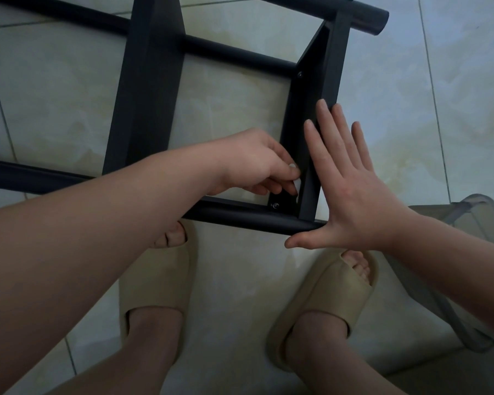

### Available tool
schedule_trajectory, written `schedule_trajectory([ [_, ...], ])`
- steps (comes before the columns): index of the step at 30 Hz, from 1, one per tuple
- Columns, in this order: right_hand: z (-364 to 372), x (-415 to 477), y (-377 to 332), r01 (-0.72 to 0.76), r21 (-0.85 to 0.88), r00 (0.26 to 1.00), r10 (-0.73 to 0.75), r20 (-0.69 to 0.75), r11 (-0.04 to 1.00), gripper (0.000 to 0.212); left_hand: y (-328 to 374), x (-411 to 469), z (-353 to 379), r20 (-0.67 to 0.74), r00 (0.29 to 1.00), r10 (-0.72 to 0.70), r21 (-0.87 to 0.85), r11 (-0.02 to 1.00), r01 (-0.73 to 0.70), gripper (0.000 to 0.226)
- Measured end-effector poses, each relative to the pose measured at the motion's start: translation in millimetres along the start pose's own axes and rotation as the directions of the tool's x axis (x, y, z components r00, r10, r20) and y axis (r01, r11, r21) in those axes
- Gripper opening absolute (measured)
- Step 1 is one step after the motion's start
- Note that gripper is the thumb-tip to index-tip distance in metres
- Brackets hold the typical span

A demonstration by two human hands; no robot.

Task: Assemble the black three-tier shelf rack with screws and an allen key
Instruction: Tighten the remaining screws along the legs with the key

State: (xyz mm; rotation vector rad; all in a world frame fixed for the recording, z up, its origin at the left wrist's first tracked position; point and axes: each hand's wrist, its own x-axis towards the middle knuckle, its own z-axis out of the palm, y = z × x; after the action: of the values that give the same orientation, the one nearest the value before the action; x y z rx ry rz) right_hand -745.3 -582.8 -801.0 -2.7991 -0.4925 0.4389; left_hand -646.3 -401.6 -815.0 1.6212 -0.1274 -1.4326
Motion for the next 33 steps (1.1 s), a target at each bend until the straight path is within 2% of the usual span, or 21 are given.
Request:
schedule_trajectory([
  [4, 0, 0, 0, 0.0, 0.0, 1.0, 0.0, -0.002, 1.0, 0.14, 2, -1, 2, -0.009, 1.0, 0.01, 0.051, 0.999, -0.009, 0.007],
  [10, 1, 1, 0, 0.003, 0.011, 1.0, -0.003, -0.009, 1.0, 0.14, 5, 0, 4, -0.013, 0.999, -0.049, -0.089, 0.995, 0.048, 0.009],
  [17, 0, 1, -1, 0.001, 0.015, 1.0, -0.001, 0.007, 1.0, 0.14, 2, 2, 2, 0.034, 0.994, -0.1, -0.114, 0.988, 0.103, 0.012],
  [33, 1, 1, -3, -0.008, 0.023, 1.0, 0.008, 0.018, 1.0, 0.142, 0, -3, -9, 0.087, 0.995, -0.051, 0.082, 0.996, 0.044, 0.017],
])
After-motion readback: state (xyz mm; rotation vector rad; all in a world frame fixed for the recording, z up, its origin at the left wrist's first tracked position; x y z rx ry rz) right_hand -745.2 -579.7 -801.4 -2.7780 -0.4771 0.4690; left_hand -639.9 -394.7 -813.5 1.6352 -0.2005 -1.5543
